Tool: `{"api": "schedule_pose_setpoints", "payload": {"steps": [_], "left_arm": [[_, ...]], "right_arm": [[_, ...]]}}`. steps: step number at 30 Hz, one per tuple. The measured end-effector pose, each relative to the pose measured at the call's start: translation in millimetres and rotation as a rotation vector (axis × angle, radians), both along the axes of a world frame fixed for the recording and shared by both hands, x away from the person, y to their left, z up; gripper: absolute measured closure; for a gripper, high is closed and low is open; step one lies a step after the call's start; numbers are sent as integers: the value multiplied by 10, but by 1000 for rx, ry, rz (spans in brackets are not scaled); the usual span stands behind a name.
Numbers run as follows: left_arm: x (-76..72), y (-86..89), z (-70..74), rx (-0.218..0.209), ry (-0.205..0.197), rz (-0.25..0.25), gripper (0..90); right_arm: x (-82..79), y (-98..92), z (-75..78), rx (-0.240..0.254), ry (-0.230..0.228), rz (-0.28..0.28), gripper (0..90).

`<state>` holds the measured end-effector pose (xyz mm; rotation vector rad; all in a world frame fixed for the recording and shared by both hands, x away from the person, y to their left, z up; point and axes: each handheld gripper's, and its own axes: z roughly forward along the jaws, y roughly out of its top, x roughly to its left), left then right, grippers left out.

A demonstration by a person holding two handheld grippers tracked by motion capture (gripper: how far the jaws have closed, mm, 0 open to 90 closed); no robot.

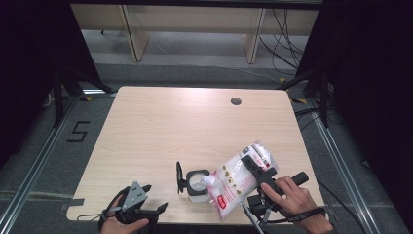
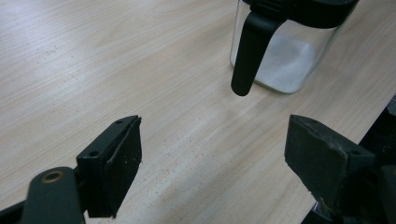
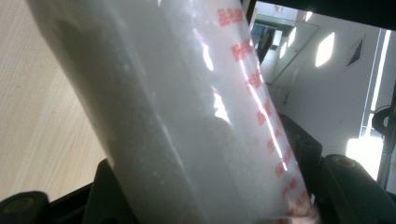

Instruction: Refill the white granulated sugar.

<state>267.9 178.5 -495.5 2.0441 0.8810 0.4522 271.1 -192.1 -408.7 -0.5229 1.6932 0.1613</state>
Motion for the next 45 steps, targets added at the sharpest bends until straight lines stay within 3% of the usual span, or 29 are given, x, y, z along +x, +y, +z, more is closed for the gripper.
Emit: {"api": "schedule_pose_setpoints", "payload": {"steps": [1,4,5,6,9,11,13,15,16,17,19,20,22,23,26,29,30,31,34,36,39,40,42,43,45], "left_arm": [[-12,-11,-11,-19,14,18,184],[-4,-8,-9,-23,4,17,184],[-4,-4,-8,-15,0,15,184],[-9,-5,-12,-15,3,15,184],[5,-10,-11,-23,1,15,184],[-5,-6,-9,-14,1,12,184],[-5,9,-5,4,4,3,184],[4,-5,-7,-22,-1,14,184],[4,-2,-6,-18,-4,11,184],[-7,0,-5,-10,0,15,184],[5,19,-4,15,-5,4,184],[-1,4,-8,-17,2,14,184],[-8,2,-3,-15,5,18,184],[-12,17,-1,12,12,15,184],[-3,2,-9,-19,9,21,184],[0,21,-4,10,-2,5,184],[-7,-1,-20,-24,2,25,184],[-1,27,-7,14,14,20,184],[-12,0,-12,-26,13,30,184],[-11,17,-10,-5,13,20,184],[0,15,-6,-17,-3,20,184],[-1,31,0,5,-1,7,184],[-2,36,1,11,0,5,184],[0,21,-5,-14,0,18,184],[2,16,-5,-17,-3,18,184]], "right_arm": [[9,3,-5,5,-11,13,453],[-2,-5,-6,15,-10,1,453],[7,12,38,-28,-28,30,453],[3,1,18,-8,-9,10,453],[4,6,39,-29,-26,18,454],[3,-9,17,-6,-13,10,454],[-2,-3,32,-21,-17,3,454],[6,7,42,-25,-27,26,454],[5,8,42,-26,-27,28,454],[-1,-4,14,6,-19,16,454],[-4,-2,11,7,-19,11,454],[-5,-2,10,8,-19,11,455],[-4,-3,12,6,-17,12,455],[-3,-3,12,6,-19,12,454],[1,8,21,-8,-23,19,455],[-13,14,29,-16,-12,2,455],[-8,22,42,-29,-26,20,456],[-17,10,18,-5,-4,-5,455],[-15,12,33,-16,-11,3,456],[-17,15,34,-19,-14,3,456],[-17,21,41,-21,-21,11,457],[-4,26,38,-17,-35,40,457],[-12,34,50,-36,-33,33,458],[-15,29,41,-27,-24,25,458],[-13,31,50,-35,-28,36,459]]}}
